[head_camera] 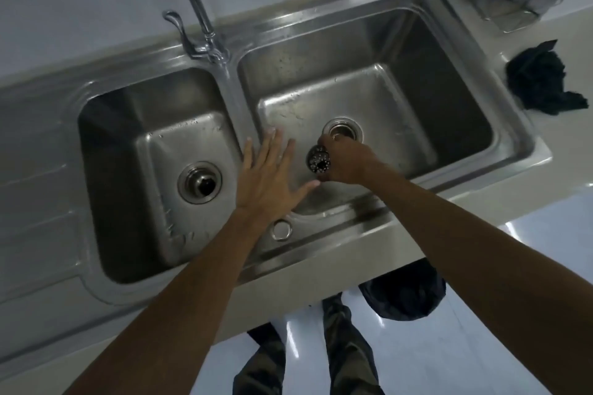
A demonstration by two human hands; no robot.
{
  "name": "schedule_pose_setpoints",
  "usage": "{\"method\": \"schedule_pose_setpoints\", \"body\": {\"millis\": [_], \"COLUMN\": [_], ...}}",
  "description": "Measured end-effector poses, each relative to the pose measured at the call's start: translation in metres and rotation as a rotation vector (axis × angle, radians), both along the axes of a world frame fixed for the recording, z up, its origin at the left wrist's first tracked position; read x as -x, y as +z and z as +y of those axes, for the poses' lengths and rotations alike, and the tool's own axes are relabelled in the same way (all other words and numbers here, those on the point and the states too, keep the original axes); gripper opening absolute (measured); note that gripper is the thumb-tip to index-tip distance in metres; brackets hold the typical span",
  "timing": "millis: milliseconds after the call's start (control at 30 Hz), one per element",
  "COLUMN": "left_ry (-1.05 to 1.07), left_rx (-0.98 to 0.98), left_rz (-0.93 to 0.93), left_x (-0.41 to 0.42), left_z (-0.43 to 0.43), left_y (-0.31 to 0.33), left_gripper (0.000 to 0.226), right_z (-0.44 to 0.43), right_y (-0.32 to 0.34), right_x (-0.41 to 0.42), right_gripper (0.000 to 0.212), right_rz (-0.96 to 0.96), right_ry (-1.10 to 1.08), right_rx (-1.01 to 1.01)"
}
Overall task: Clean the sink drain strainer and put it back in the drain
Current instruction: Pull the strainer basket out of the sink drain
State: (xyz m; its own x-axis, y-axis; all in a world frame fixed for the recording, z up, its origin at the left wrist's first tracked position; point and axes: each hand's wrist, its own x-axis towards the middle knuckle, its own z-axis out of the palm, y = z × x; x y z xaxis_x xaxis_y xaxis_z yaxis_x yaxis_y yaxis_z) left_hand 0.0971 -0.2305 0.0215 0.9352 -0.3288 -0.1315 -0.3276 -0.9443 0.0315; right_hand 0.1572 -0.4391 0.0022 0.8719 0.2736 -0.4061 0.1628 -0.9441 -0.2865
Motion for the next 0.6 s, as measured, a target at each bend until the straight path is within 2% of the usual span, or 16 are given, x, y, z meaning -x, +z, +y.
{"method": "schedule_pose_setpoints", "body": {"millis": [167, 300, 600], "left_ry": [-0.054, -0.012, -0.013], "left_rx": [0.019, 0.017, -0.014], "left_rz": [-0.004, -0.020, -0.031], "left_x": [-0.009, -0.017, -0.017], "left_z": [0.000, -0.009, -0.013], "left_y": [-0.011, -0.013, -0.013], "left_gripper": [0.100, 0.100, 0.097], "right_z": [-0.003, -0.002, -0.018], "right_y": [-0.049, -0.068, -0.068], "right_x": [-0.026, -0.031, -0.034], "right_gripper": [0.078, 0.082, 0.090], "right_rz": [0.079, 0.099, 0.147], "right_ry": [0.106, 0.130, 0.101], "right_rx": [0.021, 0.049, 0.075]}}
